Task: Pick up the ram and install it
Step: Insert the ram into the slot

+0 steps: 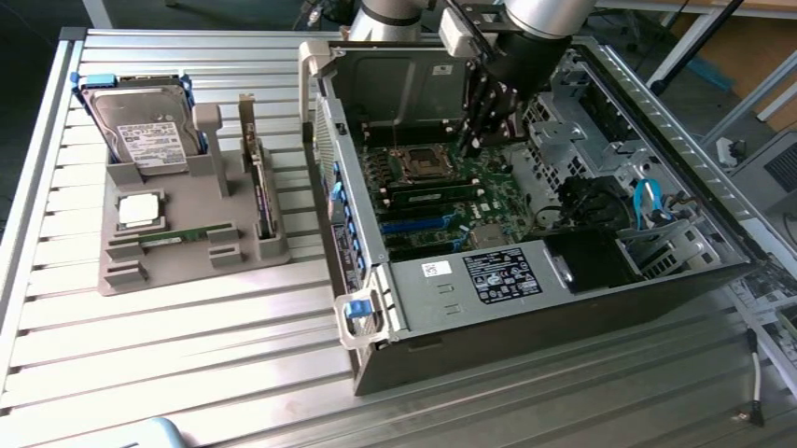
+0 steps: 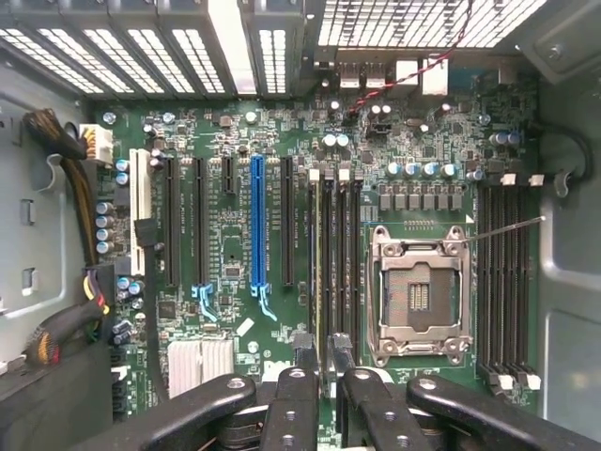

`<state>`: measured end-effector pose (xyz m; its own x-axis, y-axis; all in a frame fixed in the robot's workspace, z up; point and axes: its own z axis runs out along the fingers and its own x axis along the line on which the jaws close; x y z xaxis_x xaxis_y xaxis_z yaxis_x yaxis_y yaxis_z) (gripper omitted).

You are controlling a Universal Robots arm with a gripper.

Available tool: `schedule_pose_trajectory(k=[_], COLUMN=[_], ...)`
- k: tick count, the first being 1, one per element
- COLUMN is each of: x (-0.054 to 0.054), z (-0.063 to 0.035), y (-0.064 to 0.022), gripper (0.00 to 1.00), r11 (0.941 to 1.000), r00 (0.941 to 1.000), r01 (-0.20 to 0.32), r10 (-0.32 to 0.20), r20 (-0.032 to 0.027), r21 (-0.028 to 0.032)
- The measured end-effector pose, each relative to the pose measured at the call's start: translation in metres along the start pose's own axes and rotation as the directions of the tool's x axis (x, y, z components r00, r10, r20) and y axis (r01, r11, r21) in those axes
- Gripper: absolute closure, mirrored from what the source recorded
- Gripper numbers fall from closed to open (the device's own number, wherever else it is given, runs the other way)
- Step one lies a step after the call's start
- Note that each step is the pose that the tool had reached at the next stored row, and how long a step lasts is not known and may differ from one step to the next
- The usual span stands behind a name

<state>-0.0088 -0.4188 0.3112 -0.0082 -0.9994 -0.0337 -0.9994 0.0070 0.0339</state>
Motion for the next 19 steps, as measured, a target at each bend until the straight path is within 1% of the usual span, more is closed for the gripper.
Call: schedule_pose_trajectory(k=[5, 13, 16, 19], x=[0.000, -0.001, -0.001, -0.001], z=[-0.0071, -0.0175, -0.0197, -0.0199], y=[0.0002, 0.0006, 0.0007, 0.0007], gripper=[0.81, 0.81, 0.81, 0.81], r11=[1.0000, 1.0000, 1.0000, 1.0000], r00=[1.0000, 1.0000, 0.9999, 0.9999], r01=[0.000, 0.000, 0.000, 0.000], r10=[0.000, 0.000, 0.000, 0.000], r20=[-0.0027, -0.0090, -0.0122, -0.0135], r21=[0.0000, 0.0001, 0.0001, 0.0001])
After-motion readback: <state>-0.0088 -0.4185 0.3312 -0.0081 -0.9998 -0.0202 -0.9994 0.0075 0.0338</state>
